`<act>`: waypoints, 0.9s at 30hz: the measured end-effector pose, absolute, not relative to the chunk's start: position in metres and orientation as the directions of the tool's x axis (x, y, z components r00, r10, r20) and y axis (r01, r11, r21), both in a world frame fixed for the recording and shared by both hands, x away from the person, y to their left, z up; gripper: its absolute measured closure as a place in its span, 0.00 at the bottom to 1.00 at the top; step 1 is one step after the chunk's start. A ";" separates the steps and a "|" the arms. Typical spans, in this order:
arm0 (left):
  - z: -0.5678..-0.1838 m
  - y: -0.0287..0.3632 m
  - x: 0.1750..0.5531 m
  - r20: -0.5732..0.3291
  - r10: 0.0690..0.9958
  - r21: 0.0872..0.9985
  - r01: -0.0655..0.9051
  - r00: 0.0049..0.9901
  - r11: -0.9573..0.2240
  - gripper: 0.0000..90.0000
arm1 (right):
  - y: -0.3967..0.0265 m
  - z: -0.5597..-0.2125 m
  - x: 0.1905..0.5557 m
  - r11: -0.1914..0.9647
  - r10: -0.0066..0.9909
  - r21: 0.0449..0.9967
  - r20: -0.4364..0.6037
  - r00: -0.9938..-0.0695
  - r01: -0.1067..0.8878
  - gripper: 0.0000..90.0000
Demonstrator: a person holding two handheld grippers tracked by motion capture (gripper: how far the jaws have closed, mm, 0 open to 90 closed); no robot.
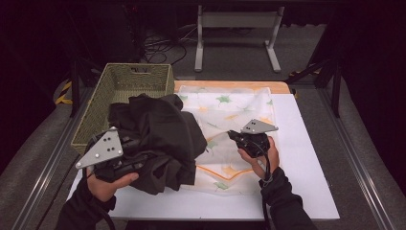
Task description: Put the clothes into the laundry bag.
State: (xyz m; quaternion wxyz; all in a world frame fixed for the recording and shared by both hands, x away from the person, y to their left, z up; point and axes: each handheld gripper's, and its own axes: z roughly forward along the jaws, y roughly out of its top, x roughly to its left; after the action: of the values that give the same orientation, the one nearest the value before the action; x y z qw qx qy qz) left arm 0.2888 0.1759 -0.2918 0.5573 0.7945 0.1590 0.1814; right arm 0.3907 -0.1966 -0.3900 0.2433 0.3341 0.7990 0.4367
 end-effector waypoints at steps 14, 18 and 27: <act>-0.302 0.135 0.266 0.100 0.306 0.921 0.028 0.947 -0.389 0.78 | -0.197 -0.390 0.392 0.397 0.743 0.861 -0.098 -0.661 0.318 1.00; -0.302 0.123 0.254 0.107 0.247 0.911 0.004 0.963 -0.412 0.78 | -0.198 -0.389 0.391 0.393 0.745 0.861 -0.094 -0.660 0.321 1.00; -0.317 0.088 0.245 0.068 0.116 0.883 -0.006 0.991 -0.468 0.77 | -0.200 -0.387 0.391 0.386 0.744 0.868 -0.092 -0.662 0.313 1.00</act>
State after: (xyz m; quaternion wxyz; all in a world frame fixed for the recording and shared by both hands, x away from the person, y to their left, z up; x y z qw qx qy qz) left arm 0.2454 0.0884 -0.3172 0.5145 0.8548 0.0319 0.0593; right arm 0.3907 -0.1998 -0.3871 0.2426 0.3321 0.7962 0.4438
